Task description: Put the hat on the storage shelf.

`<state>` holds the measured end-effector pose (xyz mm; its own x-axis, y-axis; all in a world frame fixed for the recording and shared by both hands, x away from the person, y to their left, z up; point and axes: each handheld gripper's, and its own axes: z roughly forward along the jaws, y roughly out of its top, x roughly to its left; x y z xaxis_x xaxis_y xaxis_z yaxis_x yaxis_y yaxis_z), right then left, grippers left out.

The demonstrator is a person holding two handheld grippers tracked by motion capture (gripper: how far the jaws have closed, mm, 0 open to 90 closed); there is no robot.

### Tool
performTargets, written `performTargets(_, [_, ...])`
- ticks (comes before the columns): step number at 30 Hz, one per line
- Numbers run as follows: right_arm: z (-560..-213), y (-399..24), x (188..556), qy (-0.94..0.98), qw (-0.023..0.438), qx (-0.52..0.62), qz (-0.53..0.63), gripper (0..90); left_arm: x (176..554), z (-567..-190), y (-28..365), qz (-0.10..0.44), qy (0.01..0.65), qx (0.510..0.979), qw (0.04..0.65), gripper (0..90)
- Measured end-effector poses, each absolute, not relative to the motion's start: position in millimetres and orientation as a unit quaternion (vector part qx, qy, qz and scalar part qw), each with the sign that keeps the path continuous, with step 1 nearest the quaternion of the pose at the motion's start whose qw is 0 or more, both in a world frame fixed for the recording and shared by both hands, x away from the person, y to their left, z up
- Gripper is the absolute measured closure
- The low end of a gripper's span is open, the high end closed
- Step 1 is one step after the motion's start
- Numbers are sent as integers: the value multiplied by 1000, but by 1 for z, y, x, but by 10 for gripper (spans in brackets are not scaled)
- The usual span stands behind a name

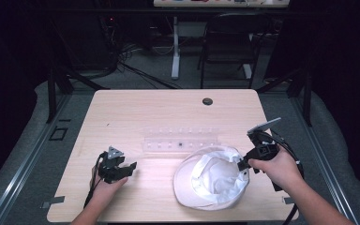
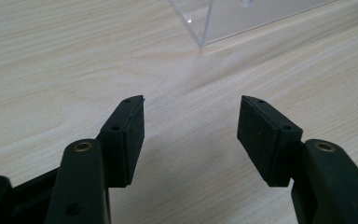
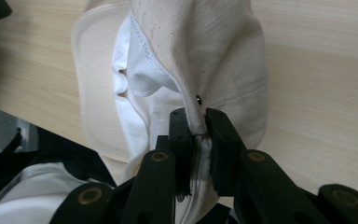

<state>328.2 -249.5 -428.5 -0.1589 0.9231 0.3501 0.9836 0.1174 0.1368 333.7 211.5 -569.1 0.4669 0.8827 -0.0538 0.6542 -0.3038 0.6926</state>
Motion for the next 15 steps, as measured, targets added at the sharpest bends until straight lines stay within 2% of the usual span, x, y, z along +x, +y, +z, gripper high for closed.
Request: performTargets(15, [-405,-247,331,-716,150,-647,-214,813,334,-569,211,171,485,790,333,420])
